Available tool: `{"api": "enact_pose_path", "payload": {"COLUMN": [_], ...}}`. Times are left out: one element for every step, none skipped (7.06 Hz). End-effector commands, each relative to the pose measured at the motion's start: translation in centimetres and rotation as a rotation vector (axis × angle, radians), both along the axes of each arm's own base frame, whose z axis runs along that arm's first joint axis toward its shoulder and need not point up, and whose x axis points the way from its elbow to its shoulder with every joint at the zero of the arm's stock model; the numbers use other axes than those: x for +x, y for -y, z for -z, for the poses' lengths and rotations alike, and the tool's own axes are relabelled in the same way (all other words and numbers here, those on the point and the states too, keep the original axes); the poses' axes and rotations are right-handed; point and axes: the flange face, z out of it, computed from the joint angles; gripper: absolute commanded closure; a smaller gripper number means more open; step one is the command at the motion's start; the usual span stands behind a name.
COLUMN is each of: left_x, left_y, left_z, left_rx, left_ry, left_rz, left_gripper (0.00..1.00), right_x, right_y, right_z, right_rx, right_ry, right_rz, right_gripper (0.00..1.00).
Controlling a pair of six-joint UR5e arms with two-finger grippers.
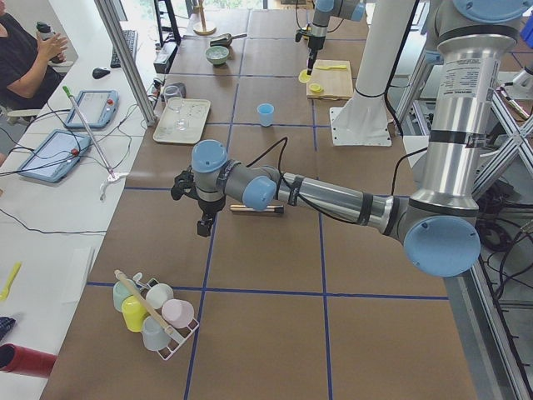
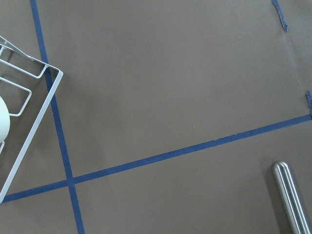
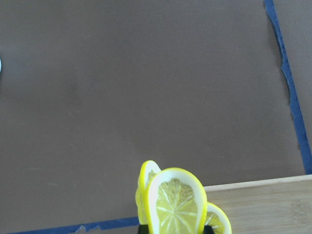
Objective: Squeeze lemon into cup
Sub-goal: 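Carry the lemon slice with the right gripper over the blue paper cup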
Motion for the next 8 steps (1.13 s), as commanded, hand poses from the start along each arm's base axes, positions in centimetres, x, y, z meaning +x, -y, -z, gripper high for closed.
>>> {"api": "enact_pose_path", "payload": {"left_x": [0.0,-0.1,0.0,0.0,0.0,-0.1,-0.1,0.0], "left_y": [0.0,0.0,0.0,0.0,0.1,0.1,0.1,0.1], "left_z": [0.0,0.1,0.0,-0.1,-0.2,-0.4,-0.4,-0.3], "left_rx": [0.0,0.001,0.0,-0.002,-0.002,-0.005,-0.005,-0.004], "left_ry": [0.0,0.0,0.0,0.0,0.001,0.002,0.002,0.001], "left_rz": [0.0,0.002,0.0,0.0,-0.001,0.001,0.001,-0.001], "left_gripper": [0.0,0.0,0.0,0.0,0.0,0.0,0.0,0.0], "right_x": [0.3,0.0,-1.8,-4.1,-6.5,-7.4,-9.7,-11.6], "right_y": [3.1,5.2,7.4,9.4,11.2,12.9,14.7,16.0], "right_z": [3.3,6.4,10.9,14.0,15.7,16.6,17.6,18.0], "right_rx": [0.011,0.007,0.023,0.035,0.052,0.056,0.075,0.073], "right_ry": [0.072,0.068,0.028,-0.014,-0.022,-0.026,-0.05,-0.072], "right_rz": [-0.05,-0.068,-0.068,-0.072,-0.076,-0.094,-0.088,-0.086], "right_gripper": [0.57,0.57,0.57,0.57,0.57,0.57,0.58,0.58]}}
